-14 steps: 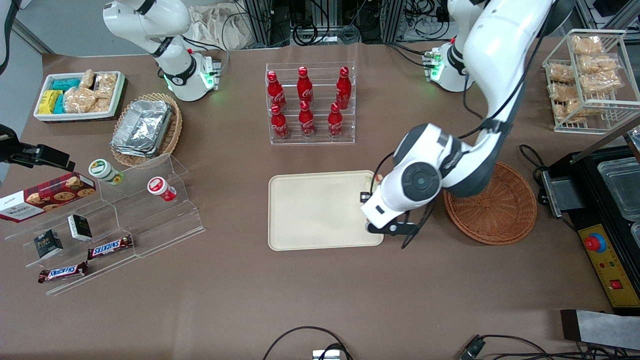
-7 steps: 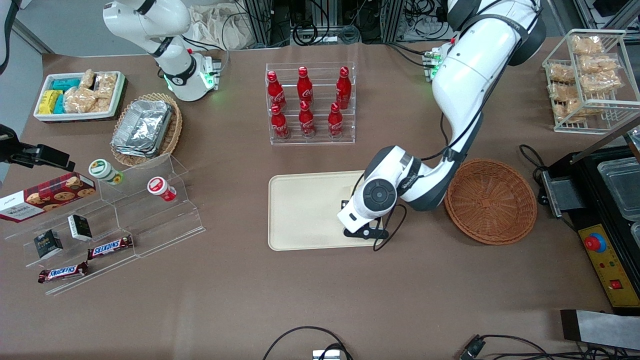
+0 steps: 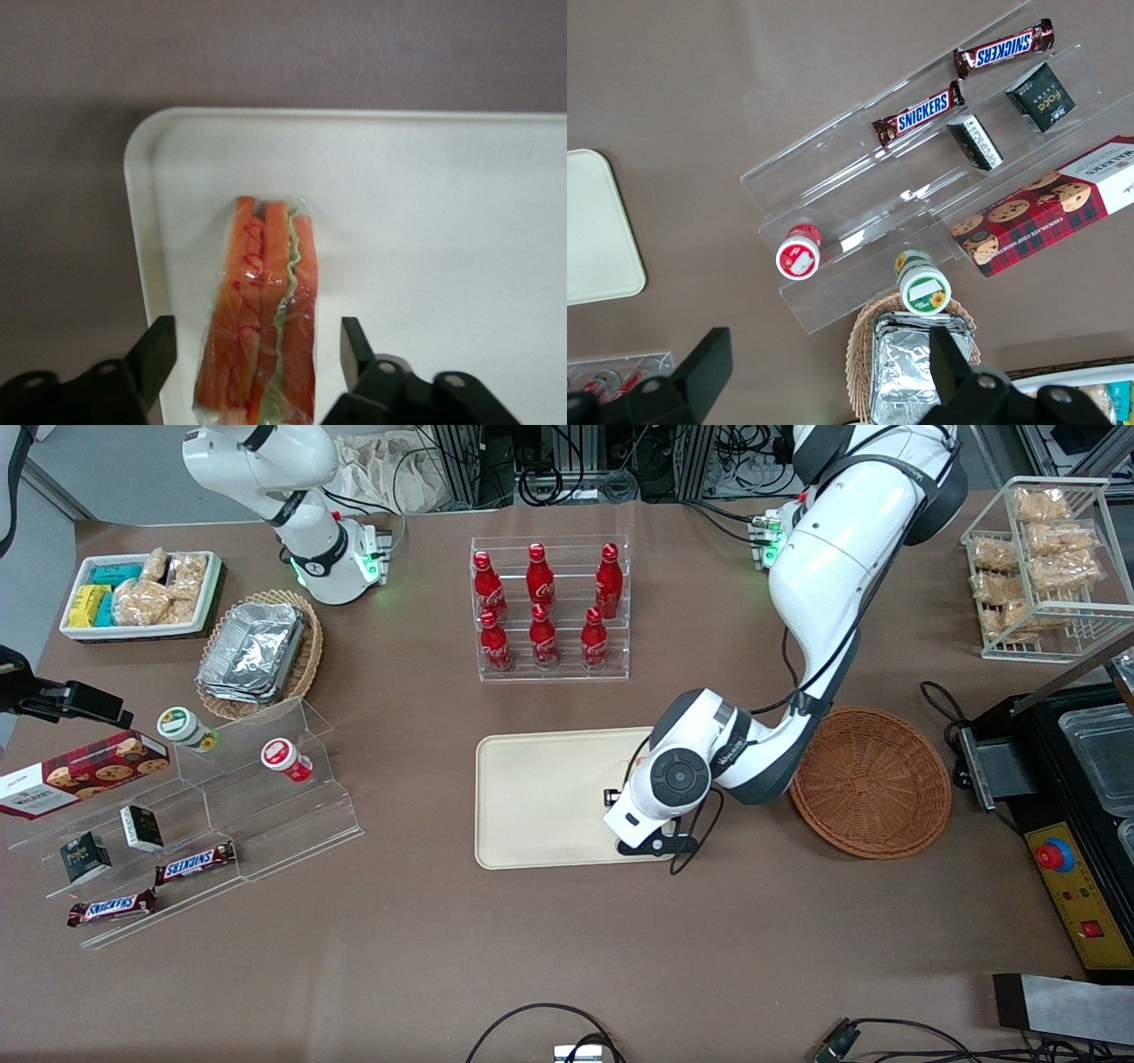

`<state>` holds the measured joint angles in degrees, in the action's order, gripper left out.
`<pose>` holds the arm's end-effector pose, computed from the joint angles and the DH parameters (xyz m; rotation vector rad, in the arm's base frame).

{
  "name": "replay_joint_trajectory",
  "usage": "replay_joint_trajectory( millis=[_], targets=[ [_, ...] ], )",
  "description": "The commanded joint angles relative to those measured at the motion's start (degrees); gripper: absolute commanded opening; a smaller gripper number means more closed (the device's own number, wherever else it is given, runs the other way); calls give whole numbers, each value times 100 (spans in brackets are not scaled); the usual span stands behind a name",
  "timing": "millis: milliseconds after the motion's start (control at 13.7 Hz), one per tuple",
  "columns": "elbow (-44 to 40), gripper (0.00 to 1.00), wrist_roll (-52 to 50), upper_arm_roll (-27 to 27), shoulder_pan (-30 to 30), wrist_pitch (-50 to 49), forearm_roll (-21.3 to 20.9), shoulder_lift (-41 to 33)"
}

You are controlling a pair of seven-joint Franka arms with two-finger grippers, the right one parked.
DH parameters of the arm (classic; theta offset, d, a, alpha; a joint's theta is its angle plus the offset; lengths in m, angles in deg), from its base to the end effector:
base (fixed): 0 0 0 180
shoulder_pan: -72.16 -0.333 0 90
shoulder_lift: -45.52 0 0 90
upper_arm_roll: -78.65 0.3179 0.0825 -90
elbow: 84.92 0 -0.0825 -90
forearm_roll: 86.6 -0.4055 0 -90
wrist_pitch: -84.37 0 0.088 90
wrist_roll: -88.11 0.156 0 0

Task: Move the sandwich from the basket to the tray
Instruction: 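Lower the sandwich onto the tray and open the left gripper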

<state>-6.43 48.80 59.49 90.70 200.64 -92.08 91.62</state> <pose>0.6102 -0.4126 0.1878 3.0658 0.0997 -0.2770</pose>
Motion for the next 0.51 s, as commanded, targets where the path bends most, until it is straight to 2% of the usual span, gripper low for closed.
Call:
replay_joint_trajectory(
  millis=[0, 146, 219, 292, 438],
  targets=[
    [-10, 100, -400, 53, 1, -305, 38, -574],
    [112, 100, -480, 62, -217, -997, 55, -1240],
    [383, 100, -524, 62, -323, -1000, 116, -1653],
    [812, 100, -516, 19, -620, -957, 143, -2109],
    [1804, 100, -463, -26, -728, -703, 240, -2944]
  ],
)
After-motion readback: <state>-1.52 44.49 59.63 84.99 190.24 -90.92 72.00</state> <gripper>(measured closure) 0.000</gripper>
